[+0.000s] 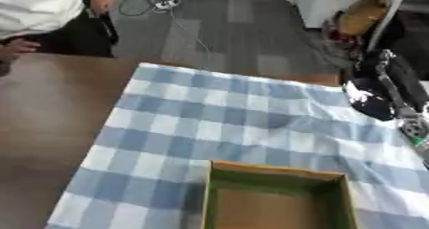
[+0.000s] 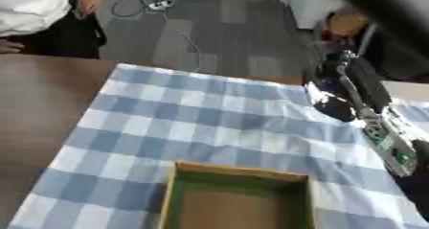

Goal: Pick up objects on the table and place them in the box.

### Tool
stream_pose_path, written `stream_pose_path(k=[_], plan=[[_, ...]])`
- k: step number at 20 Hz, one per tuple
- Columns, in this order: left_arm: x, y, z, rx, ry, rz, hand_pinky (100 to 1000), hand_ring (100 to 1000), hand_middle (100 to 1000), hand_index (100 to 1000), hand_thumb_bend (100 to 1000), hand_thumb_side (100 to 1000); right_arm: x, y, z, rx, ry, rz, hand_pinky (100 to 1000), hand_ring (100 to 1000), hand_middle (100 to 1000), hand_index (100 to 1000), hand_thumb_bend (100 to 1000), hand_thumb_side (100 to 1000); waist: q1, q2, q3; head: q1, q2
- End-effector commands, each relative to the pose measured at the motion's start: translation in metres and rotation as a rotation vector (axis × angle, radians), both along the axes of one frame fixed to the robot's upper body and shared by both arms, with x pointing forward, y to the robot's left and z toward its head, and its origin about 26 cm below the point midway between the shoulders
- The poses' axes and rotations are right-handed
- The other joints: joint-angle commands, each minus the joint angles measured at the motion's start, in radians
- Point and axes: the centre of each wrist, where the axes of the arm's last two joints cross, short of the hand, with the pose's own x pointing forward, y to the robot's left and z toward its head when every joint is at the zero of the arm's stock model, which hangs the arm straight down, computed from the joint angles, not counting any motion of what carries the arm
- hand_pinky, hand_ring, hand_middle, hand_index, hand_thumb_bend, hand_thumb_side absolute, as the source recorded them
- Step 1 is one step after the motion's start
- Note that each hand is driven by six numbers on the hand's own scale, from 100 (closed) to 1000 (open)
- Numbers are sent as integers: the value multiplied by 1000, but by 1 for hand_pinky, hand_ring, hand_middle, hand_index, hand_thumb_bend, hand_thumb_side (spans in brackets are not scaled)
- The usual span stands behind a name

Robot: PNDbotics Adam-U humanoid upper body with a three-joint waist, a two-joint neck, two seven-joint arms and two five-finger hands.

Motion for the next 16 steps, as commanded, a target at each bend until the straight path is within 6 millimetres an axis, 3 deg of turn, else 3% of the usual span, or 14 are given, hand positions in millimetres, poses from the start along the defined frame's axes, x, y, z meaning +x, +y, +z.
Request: stream_pose_path(k=[1,16], plan=[[-3,2,5,24,-21,4,702,733,915,1000,280,1000,-12,6,21,-29,-25,38,100,100,100,130,100,806,1,-28,-3,3,19],[-3,2,5,30,-22,5,703,734,914,1000,279,998,-49,51,31,-60,24,217,100,100,100,126,100,796,-3,-37,-4,4,35]])
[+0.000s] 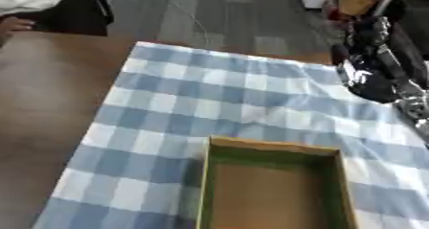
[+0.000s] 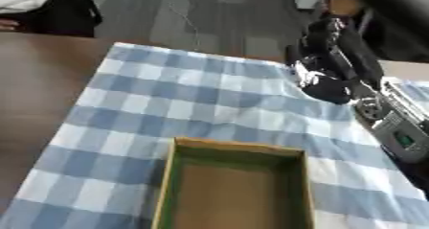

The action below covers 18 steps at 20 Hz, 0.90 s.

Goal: Pick up objects on the table and place them in the box.

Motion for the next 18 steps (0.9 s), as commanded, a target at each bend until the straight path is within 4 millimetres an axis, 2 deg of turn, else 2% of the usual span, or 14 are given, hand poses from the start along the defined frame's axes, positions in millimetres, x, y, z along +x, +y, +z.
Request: stream_pose_path(k=[1,8,18], plan=[[-2,1,7,23,-29,1,703,734,914,1000,279,998,-13,6,17,-33,-24,33,100,100,100,126,100,796,2,-26,1,5,-2],[-2,1,8,23,-32,-1,704,734,914,1000,278,998,-32,32,20,-62,-6,130,100,100,100,126,100,801,1,-24,5,8,-6],[-2,-1,9,24,-35,-9,704,735,915,1000,278,997,-55,81,17,-153,60,315,100,100,100,126,100,808,1,-22,14,8,2]])
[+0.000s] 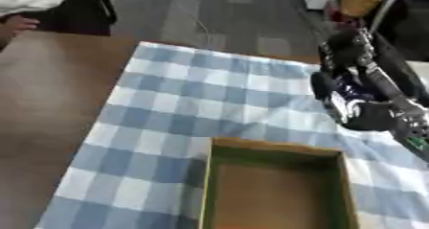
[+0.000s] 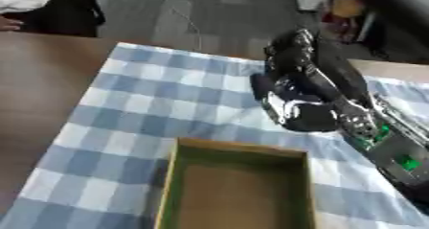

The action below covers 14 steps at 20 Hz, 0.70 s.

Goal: Pick up objects on the table and place them in the box.

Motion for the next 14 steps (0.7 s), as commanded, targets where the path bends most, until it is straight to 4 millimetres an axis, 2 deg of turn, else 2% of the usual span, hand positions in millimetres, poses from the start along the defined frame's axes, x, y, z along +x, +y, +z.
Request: stream_pose_path(k=[1,7,14], plan=[[-2,0,7,17,-27,-3,704,735,915,1000,278,997,-7,10,8,-25,-8,45,100,100,100,126,100,808,2,-19,3,8,4],[-2,0,8,18,-28,-6,704,735,915,1000,278,997,-7,19,4,-47,14,98,100,100,100,126,100,809,1,-18,5,12,14],[-2,-1,9,15,-32,-9,704,735,914,1000,278,996,-6,30,-3,-54,23,137,100,100,100,126,100,811,4,-15,6,16,9]])
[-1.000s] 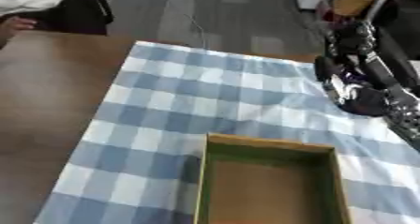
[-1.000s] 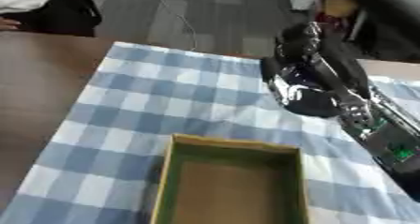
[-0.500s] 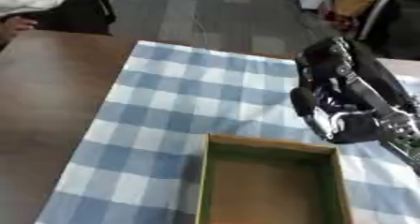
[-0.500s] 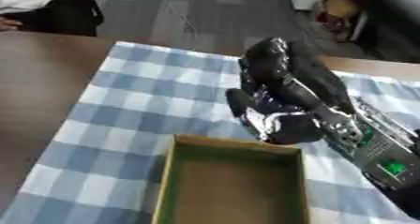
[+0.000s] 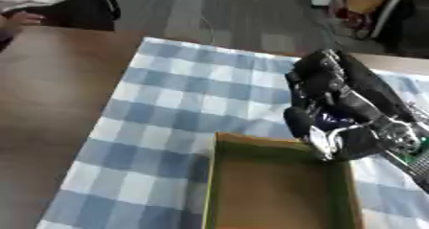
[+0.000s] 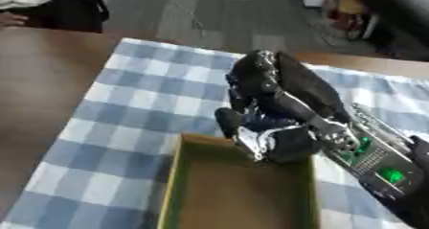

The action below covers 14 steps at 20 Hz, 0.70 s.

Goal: Pick up objects on the table and place them in the box.

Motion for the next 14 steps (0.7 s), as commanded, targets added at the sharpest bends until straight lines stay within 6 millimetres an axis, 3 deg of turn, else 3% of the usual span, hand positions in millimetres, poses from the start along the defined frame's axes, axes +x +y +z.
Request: stream_pose_path(k=[1,14], plan=[[-2,0,8,11,-31,-7,704,735,914,1000,278,996,-3,6,7,-15,-28,23,100,100,100,126,100,812,5,-15,1,7,-6],[-2,-2,9,8,-36,-15,705,736,914,1000,279,995,-4,24,-8,-46,21,84,100,100,100,127,100,817,7,-14,7,6,-6]])
